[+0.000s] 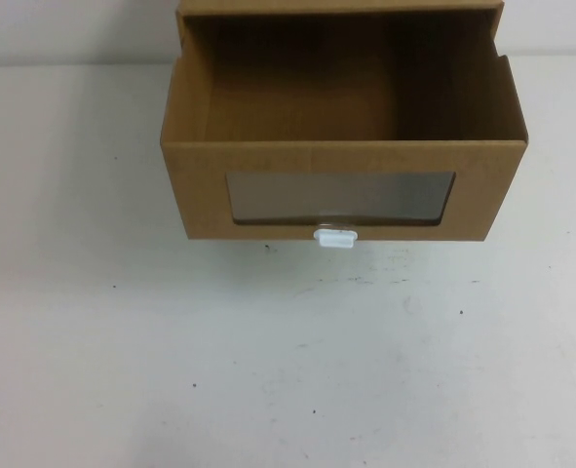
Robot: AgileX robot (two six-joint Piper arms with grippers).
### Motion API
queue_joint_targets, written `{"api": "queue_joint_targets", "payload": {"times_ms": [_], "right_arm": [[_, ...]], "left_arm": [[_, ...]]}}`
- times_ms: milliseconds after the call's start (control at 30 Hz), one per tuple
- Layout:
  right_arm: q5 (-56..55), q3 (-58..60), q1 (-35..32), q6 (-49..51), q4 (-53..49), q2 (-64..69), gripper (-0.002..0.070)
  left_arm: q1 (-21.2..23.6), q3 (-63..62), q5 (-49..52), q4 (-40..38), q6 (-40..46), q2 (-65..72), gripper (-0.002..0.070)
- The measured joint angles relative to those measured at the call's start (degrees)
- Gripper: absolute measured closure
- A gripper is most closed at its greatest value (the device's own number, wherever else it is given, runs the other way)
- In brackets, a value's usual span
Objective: Open the shoe box
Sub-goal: 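Pull the top drawer of the cardboard box fully open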
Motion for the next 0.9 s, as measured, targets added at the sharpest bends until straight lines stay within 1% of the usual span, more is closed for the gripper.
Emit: {"api": "queue_joint_targets", "payload": {"times_ms": [400,500,600,700,800,900], "right_arm": [[0.6,0.0,-0.1,0.0,0.0,-0.3,0.0695],[1.3,0.0,-2.7,0.0,0.0,-1.2,0.0695],[3.1,0.0,-9.6,0.0,0.0,-1.3,0.0695],[4.7,0.0,-19.8,-0.1,0.0,-1.4,0.0695],[8.2,0.0,-32.4,1.1,0.0,-1.4,0.0695],[19.9,0.0,-45.8,4.6,0.0,-1.5,0.0695]], "left_arm": [[0.0,0.0,0.0,0.0,0.0,0.0,0.0679],[0.0,0.0,0.0,0.0,0.0,0.0,0.0679],[0.0,0.0,0.0,0.0,0.0,0.0,0.0679],[0.0,0.0,0.0,0.0,0.0,0.0,0.0679],[0.0,0.0,0.0,0.0,0.0,0.0,0.0679],[0.0,0.0,0.0,0.0,0.0,0.0,0.0679]]}}
